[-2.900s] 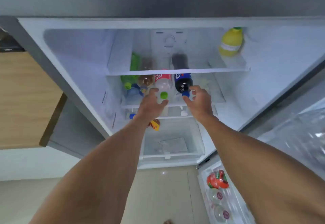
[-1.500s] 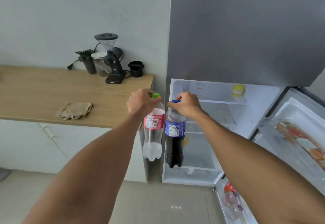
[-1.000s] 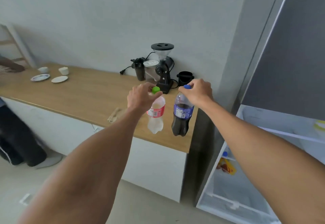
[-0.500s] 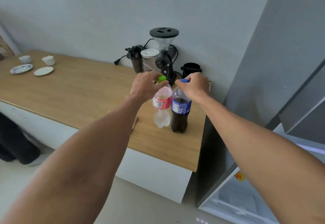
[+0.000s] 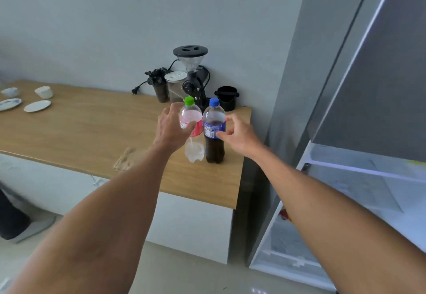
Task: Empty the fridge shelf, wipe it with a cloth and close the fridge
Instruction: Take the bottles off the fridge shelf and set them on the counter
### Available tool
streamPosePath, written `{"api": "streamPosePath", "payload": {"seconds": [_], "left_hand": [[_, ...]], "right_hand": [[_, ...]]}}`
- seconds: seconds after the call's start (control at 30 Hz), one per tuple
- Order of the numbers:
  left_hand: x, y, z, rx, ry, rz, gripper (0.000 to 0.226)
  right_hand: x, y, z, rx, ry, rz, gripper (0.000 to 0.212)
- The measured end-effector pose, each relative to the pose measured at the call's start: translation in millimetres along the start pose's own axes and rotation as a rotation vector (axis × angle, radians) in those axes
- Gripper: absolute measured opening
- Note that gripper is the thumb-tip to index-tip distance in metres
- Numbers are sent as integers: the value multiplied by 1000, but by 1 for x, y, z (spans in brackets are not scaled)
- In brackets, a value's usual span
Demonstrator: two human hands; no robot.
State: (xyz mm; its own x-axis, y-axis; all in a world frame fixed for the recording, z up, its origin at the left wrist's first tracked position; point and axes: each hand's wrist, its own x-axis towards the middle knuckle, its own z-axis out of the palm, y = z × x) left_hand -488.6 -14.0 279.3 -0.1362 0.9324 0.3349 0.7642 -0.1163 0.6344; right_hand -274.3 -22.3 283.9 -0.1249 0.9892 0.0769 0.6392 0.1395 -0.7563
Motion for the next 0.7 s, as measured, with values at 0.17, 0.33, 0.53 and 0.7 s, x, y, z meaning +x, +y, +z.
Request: {"api": "streamPosePath", "payload": {"seconds": [0.17, 0.33, 0.53, 0.7], "left_hand": [[-91, 19, 26, -17, -75, 11, 47], [-182, 59, 67, 7, -274, 96, 38], [-229, 132, 138, -39, -417, 177, 32], [-221, 174, 224, -134, -502, 86, 27]], "right_hand": [[-109, 42, -11, -84, -148, 33, 23], [-207, 92, -42, -149, -85, 98, 18], [-241, 163, -96, -173, 118, 179, 17], [-216, 236, -129, -107, 245, 221, 16]]}}
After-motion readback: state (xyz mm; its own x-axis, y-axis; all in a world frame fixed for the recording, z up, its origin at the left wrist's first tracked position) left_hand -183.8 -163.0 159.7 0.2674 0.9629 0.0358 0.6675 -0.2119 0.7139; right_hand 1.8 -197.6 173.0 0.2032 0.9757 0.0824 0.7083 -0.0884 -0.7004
